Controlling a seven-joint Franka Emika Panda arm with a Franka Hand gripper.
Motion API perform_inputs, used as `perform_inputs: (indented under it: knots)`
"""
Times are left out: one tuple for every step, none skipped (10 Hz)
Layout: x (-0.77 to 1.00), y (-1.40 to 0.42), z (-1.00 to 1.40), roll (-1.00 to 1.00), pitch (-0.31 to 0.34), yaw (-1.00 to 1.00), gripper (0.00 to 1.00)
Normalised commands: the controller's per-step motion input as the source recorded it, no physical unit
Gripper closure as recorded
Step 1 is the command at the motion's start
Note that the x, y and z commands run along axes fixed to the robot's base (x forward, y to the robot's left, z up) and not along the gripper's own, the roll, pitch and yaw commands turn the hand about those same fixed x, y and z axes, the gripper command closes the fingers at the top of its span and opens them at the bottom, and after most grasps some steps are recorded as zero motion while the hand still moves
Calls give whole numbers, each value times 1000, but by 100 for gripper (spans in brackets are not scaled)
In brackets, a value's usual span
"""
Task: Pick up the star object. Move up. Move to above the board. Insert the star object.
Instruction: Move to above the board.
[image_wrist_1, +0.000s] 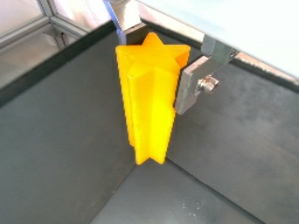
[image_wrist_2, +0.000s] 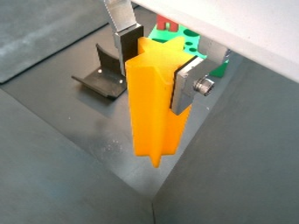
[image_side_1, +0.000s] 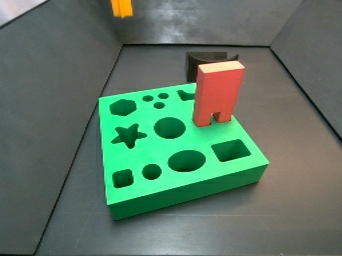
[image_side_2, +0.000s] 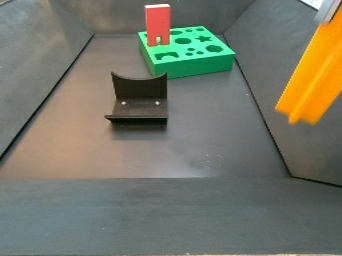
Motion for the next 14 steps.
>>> perform_inputs:
  knots:
    - [-71,-6,1000,43,79,8,100]
    - [-59,-10,1000,44,81,10,100]
    - [-55,-8,1000,43,80,10,100]
    - [-37,-4,872,43,76,11,100]
    - [-29,-4,779,46,77,12,100]
    - [-19,-7,641,47,81,13,100]
    - [-12,-5,452,52,82,15,100]
    - [-11,-5,264,50,82,17,100]
    - [-11,-3,171,49,81,17,100]
    - [323,-1000,-22,184,463,509,100]
    - [325,-1000,-21,189,445,476,100]
    - [328,-1000,-19,156,365,353,100]
    - [333,-1000,-20,31,223,176,100]
    - [336,-1000,-16,16,166,100,100]
